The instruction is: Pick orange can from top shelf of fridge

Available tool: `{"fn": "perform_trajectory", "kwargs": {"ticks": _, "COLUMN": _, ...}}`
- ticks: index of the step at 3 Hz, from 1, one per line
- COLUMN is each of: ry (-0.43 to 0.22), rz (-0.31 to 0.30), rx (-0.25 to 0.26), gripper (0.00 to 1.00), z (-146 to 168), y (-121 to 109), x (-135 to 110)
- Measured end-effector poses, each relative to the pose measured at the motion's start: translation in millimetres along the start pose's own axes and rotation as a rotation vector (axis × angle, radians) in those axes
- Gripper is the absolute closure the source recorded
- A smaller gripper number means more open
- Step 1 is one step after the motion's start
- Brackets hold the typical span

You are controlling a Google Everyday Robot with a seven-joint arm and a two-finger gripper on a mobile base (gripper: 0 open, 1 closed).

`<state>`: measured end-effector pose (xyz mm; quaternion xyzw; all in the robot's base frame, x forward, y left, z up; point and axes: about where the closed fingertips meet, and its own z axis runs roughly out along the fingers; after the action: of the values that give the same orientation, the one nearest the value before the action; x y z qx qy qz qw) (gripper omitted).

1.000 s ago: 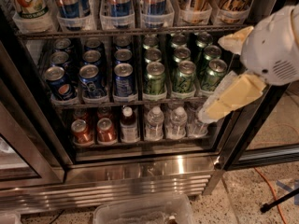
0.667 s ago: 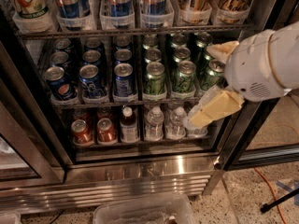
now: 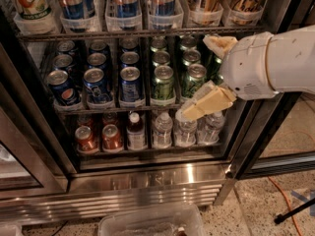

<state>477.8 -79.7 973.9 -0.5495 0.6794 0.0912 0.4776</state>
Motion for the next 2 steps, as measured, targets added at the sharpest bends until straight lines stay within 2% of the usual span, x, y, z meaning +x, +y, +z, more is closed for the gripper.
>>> {"fn": "perform_trajectory", "kwargs": {"ticks": 1, "ry": 0.001, "rz": 0.000, "rx": 0.000, "gripper": 0.00, "z": -0.1, "y": 0.1, "x": 0.1}}
{"fn": "perform_trajectory", "kwargs": {"ticks": 2, "ry": -0.042, "rz": 0.038, "rx": 0.062, "gripper": 0.00, "z": 5.1, "y": -5.8, "x": -1.8}}
